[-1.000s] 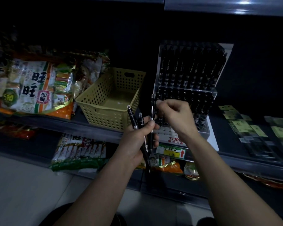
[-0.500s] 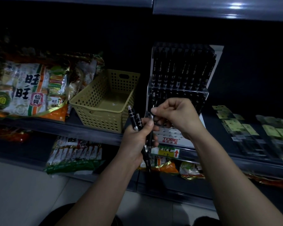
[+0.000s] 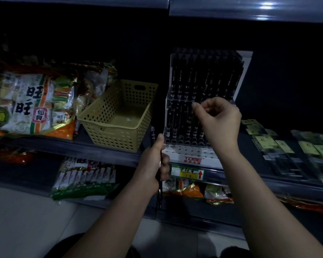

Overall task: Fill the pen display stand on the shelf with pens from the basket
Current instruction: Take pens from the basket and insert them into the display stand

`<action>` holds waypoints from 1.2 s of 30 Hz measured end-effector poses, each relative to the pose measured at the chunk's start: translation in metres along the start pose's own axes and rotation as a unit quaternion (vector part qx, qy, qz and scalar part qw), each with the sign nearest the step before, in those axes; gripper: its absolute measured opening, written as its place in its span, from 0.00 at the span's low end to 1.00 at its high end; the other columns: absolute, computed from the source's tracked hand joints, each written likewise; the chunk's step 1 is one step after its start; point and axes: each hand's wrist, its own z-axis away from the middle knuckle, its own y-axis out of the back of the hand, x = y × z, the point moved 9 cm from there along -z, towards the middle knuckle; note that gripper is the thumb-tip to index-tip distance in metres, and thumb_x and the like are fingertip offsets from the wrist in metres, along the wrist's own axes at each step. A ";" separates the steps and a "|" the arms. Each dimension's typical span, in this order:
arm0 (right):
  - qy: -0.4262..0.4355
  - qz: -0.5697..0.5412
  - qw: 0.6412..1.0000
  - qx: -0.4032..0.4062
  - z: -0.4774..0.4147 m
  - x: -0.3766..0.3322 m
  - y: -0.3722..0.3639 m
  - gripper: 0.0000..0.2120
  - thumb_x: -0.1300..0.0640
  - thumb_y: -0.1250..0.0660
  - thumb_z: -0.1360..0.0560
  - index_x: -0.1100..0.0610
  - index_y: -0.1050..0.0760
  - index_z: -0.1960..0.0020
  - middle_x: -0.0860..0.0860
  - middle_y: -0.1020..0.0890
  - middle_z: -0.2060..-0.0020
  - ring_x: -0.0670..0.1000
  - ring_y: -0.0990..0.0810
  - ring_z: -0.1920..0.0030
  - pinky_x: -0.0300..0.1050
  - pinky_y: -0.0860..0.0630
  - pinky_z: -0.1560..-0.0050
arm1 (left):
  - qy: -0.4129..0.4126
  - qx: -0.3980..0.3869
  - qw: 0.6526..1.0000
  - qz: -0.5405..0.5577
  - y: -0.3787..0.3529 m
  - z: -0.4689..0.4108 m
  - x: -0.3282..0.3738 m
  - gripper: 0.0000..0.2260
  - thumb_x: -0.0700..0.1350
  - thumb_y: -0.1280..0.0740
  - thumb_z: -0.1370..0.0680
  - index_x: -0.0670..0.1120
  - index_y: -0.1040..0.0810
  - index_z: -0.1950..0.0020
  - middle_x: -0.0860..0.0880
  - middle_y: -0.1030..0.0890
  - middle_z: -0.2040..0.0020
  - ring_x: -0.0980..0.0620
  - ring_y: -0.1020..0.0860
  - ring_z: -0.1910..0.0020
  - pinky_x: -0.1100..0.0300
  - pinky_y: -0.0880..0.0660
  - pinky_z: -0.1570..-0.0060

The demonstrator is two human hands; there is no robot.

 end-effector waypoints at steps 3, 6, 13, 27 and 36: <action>0.022 0.038 0.999 0.009 0.004 0.001 -0.004 0.09 0.53 0.28 0.27 0.56 0.23 0.63 0.44 0.23 0.71 0.43 0.25 0.69 0.42 0.26 0.67 | 0.014 0.000 0.999 0.045 -0.001 0.000 -0.002 0.13 0.52 0.42 0.20 0.47 0.31 0.60 0.50 0.31 0.71 0.55 0.37 0.80 0.69 0.43 0.80; 0.033 0.057 0.998 0.008 0.004 0.001 -0.008 0.10 0.52 0.28 0.27 0.56 0.23 0.63 0.44 0.23 0.71 0.45 0.23 0.69 0.42 0.26 0.67 | -0.009 0.020 0.998 0.053 0.003 -0.003 0.001 0.09 0.44 0.44 0.20 0.45 0.33 0.59 0.49 0.31 0.69 0.54 0.37 0.77 0.69 0.42 0.80; 0.055 0.082 0.995 -0.002 0.008 0.000 -0.016 0.09 0.52 0.28 0.27 0.56 0.22 0.62 0.44 0.23 0.71 0.44 0.23 0.68 0.41 0.25 0.66 | -0.075 0.027 0.997 0.014 0.007 -0.006 0.010 0.04 0.42 0.39 0.19 0.45 0.27 0.51 0.48 0.27 0.64 0.54 0.31 0.73 0.64 0.34 0.78; 0.009 0.184 0.980 -0.078 0.015 0.022 -0.034 0.09 0.50 0.28 0.28 0.56 0.20 0.61 0.49 0.20 0.68 0.50 0.21 0.65 0.44 0.24 0.65 | -0.078 0.022 0.996 0.037 0.008 0.000 0.015 0.09 0.34 0.42 0.21 0.44 0.25 0.52 0.45 0.21 0.59 0.54 0.29 0.71 0.62 0.34 0.74; 0.018 0.169 0.984 -0.049 0.018 0.016 -0.028 0.16 0.44 0.27 0.30 0.55 0.25 0.64 0.47 0.23 0.71 0.47 0.24 0.70 0.43 0.27 0.70 | -0.101 -0.025 0.994 0.047 -0.002 0.003 0.018 0.08 0.36 0.41 0.19 0.45 0.25 0.48 0.47 0.17 0.53 0.54 0.23 0.65 0.62 0.27 0.68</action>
